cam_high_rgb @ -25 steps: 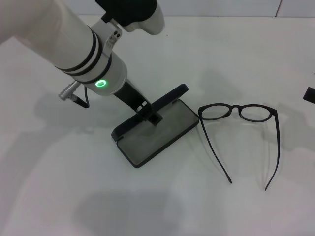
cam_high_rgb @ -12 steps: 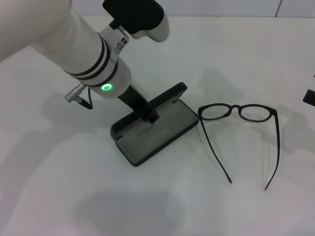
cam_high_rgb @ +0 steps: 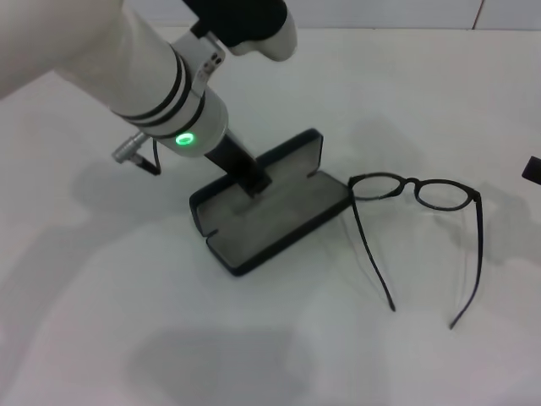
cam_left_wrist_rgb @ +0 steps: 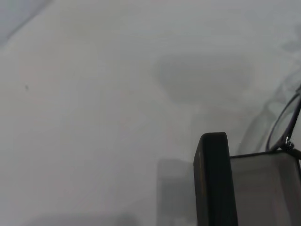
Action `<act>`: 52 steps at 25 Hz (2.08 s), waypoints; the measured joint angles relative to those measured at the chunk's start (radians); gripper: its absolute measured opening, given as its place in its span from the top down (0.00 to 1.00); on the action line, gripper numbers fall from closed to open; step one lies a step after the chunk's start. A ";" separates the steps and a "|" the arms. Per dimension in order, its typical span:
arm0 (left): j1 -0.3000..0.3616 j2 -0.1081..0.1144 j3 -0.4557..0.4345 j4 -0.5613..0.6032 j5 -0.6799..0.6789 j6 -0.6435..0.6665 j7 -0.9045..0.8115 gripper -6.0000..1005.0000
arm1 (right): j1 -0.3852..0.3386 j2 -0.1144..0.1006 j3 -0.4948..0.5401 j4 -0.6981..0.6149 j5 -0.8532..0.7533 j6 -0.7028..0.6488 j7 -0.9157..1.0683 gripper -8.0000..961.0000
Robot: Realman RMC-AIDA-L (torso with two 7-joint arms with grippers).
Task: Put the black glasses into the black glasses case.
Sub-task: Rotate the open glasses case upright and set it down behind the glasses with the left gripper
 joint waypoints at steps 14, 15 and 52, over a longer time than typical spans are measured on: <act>0.041 -0.003 0.174 0.072 0.189 -0.272 0.197 0.79 | -0.002 0.000 0.003 0.004 0.000 -0.009 0.000 0.37; 0.044 -0.003 0.188 0.071 0.180 -0.303 0.225 0.79 | -0.002 0.000 0.003 0.006 0.000 -0.010 0.000 0.37; -0.009 -0.013 0.375 -0.175 0.111 -0.679 0.386 0.73 | -0.018 0.013 0.003 0.026 0.002 -0.043 0.000 0.39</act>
